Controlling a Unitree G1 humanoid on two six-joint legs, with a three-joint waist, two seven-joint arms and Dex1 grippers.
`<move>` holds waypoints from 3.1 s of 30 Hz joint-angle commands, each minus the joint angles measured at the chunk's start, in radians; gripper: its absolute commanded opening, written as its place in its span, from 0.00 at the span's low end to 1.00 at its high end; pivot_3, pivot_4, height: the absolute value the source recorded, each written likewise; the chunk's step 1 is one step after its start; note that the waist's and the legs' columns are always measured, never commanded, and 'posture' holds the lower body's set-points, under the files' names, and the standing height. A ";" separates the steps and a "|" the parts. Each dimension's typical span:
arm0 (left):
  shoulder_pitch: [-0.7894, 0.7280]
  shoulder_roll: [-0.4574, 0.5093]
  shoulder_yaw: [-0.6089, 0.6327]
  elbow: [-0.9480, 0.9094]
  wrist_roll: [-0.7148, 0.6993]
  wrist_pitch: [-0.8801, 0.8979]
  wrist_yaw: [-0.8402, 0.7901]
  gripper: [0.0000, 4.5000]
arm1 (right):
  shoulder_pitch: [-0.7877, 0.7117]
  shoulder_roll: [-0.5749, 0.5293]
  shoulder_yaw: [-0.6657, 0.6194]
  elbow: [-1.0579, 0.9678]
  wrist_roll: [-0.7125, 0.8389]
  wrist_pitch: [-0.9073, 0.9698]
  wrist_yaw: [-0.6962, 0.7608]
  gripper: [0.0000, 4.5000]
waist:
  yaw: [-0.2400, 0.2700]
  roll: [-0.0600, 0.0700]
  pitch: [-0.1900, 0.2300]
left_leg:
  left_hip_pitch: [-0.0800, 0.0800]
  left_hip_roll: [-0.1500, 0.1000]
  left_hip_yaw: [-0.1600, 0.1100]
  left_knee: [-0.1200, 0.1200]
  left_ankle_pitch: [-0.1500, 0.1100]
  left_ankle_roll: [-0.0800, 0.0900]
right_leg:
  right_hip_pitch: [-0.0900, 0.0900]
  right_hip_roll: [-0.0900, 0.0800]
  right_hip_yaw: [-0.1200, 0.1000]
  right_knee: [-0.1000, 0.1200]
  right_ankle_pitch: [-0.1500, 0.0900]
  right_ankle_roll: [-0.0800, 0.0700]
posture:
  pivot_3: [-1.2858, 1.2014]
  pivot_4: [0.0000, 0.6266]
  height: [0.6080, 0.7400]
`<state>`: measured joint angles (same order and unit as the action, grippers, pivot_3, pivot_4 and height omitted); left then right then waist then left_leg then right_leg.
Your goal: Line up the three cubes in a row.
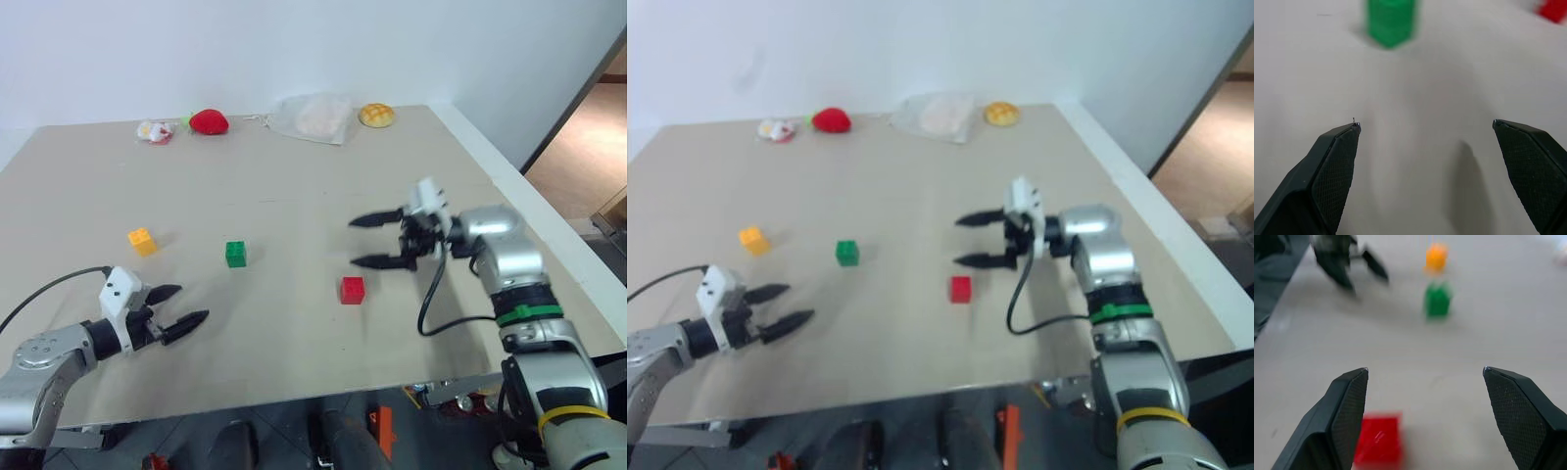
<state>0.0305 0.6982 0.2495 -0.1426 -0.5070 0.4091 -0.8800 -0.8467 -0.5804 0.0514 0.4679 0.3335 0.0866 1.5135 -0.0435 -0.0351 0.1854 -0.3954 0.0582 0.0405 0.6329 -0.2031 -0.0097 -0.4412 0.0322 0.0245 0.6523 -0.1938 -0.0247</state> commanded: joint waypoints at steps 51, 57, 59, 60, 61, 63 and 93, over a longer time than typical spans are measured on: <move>-0.601 -0.192 -0.420 0.418 0.259 -0.181 -0.385 0.29 | 0.075 0.024 -0.066 -0.341 0.159 0.212 -0.239 0.87 | 0.019 -0.001 0.000 | -0.008 -0.004 -0.001 0.005 -0.007 -0.006 | -0.002 0.001 0.001 0.000 0.001 0.008 | 0.52 0.24 1.00; -0.590 -0.215 -0.481 0.389 0.278 -0.185 -0.397 0.29 | 0.095 0.007 -0.076 -0.356 0.160 0.219 -0.244 0.87 | 0.018 -0.001 0.000 | -0.007 -0.003 -0.002 0.005 -0.007 -0.006 | -0.002 0.002 0.002 0.000 0.001 0.008 | 0.52 0.24 1.00; -0.598 -0.232 -0.496 0.410 0.290 -0.199 -0.392 0.29 | 0.107 0.003 -0.080 -0.369 0.167 0.224 -0.249 0.87 | 0.019 -0.001 0.000 | -0.007 -0.003 -0.003 0.005 -0.006 -0.005 | -0.002 0.003 0.002 0.000 0.001 0.008 | 0.52 0.24 1.00; -0.602 -0.239 -0.502 0.416 0.294 -0.203 -0.393 0.29 | 0.111 0.001 -0.082 -0.373 0.169 0.226 -0.253 0.87 | 0.019 0.000 0.000 | -0.007 -0.003 -0.003 0.005 -0.006 -0.005 | -0.002 0.003 0.002 0.000 0.001 0.008 | 0.52 0.24 1.00; -0.605 -0.245 -0.506 0.421 0.297 -0.206 -0.394 0.29 | 0.115 0.000 -0.082 -0.377 0.169 0.226 -0.256 0.87 | 0.020 0.000 -0.001 | -0.007 -0.003 -0.003 0.005 -0.006 -0.005 | -0.002 0.003 0.002 0.000 0.001 0.008 | 0.52 0.24 1.00; -0.612 -0.257 -0.509 0.433 0.303 -0.212 -0.394 0.29 | 0.121 -0.002 -0.083 -0.382 0.171 0.227 -0.261 0.87 | 0.020 0.000 -0.001 | -0.007 -0.003 -0.003 0.005 -0.006 -0.005 | -0.001 0.002 0.003 0.000 0.001 0.008 | 0.52 0.24 1.00; -0.657 -0.330 -0.519 0.542 0.353 -0.311 -0.417 0.29 | 0.370 -0.200 -0.088 -0.456 0.110 0.189 -0.221 0.87 | 0.021 0.001 -0.002 | -0.008 -0.015 -0.001 0.009 -0.003 0.001 | 0.001 -0.002 0.016 0.000 0.004 0.020 | 0.52 0.24 1.00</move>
<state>-0.6183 0.3763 -0.2483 0.4038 -0.1571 0.1038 -1.2829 -0.4672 -0.7808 -0.0117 0.0483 0.4269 0.2780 1.3003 -0.0228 -0.0339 0.1837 -0.4034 0.0432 0.0398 0.6419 -0.2059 -0.0091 -0.4398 0.0303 0.0409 0.6521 -0.1897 -0.0045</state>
